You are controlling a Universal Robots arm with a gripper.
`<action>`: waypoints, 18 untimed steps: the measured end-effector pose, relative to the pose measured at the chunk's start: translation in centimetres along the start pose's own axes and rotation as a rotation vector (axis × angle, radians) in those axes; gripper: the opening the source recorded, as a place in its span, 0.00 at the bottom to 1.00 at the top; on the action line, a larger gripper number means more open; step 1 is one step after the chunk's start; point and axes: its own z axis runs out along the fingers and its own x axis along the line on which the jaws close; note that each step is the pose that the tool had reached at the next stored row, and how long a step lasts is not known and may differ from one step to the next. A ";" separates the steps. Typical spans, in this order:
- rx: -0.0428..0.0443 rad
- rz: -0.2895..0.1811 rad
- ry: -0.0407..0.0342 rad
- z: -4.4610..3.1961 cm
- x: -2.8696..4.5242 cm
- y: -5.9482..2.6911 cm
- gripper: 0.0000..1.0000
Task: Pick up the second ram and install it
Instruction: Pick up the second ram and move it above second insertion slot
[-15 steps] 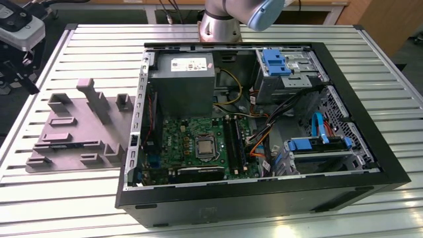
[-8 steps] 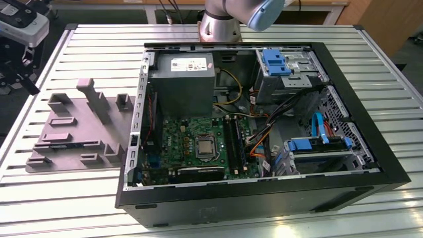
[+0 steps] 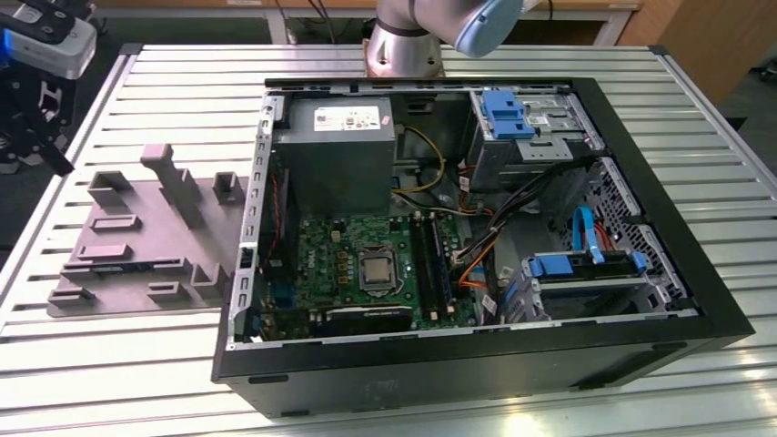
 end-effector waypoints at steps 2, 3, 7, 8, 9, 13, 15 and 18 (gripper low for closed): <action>-0.0004 -0.036 0.0015 0.05 0.00 0.00 0.11; -0.0005 -0.054 0.0022 0.08 0.00 0.00 0.11; -0.0012 -0.126 0.0052 0.19 0.00 -0.01 0.11; -0.0015 -0.145 0.0059 0.22 0.00 -0.01 0.11; -0.0017 -0.163 0.0067 0.25 0.00 -0.01 0.11; -0.0024 -0.236 0.0095 0.38 0.00 -0.01 0.11; -0.0028 -0.273 0.0110 0.46 0.01 -0.02 0.11; -0.0034 -0.327 0.0132 0.57 0.01 -0.02 0.11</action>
